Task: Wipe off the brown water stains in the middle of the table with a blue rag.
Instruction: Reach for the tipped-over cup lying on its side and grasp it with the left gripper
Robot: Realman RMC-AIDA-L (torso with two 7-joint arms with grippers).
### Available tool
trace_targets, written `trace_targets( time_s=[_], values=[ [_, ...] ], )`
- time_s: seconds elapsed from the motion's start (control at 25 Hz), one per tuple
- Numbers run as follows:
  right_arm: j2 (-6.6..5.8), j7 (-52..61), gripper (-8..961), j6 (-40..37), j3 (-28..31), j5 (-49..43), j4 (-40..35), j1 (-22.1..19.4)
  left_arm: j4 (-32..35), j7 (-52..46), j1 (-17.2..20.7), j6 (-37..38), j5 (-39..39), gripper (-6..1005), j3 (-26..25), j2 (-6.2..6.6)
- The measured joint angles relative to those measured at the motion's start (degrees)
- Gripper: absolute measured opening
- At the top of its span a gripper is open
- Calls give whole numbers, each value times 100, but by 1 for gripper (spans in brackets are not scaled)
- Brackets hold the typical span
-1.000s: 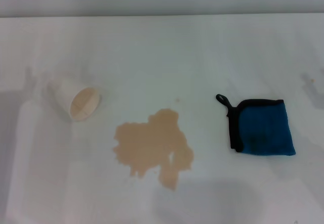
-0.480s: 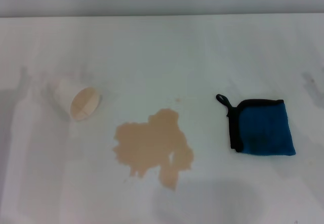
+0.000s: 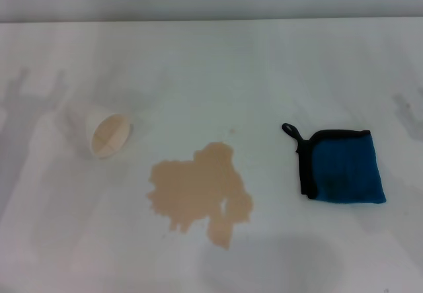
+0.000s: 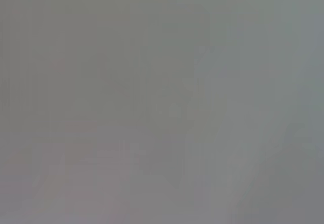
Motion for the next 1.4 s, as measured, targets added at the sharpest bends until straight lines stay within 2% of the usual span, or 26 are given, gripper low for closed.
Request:
trace_targets(
  time_s=[0.08,0.28,0.56,0.72,0.88,1.0,1.12,1.2,1.4],
  values=[
    [0,0,730,-5,2,0,-3,3,384,-479,0,-200,431,862,4,49],
    [0,1,730,-5,15,16,-10,13,1708,-2192,0,-636,2100,862,8,229],
    [0,1,730,11,25,44,-19,36,2272,-2883,63,-646,2660,862,8,331],
    [0,-23,729,-5,27,45,-20,49,2317,-2746,188,-649,2560,862,-105,226],
    [0,-331,729,-1,29,50,-20,47,2066,-1796,477,-597,1894,862,-278,-49],
    [1,-880,729,24,36,53,2,29,1008,-1083,595,-451,894,862,-273,-52],
    [0,-1373,729,166,38,54,34,23,290,-389,711,-409,224,861,-296,-57],
    [0,-1532,728,389,38,54,16,23,4,-25,788,-386,-46,861,-296,-72],
    [0,-1673,728,963,37,53,-12,73,-370,95,861,-410,-268,861,-294,-63]
  ],
)
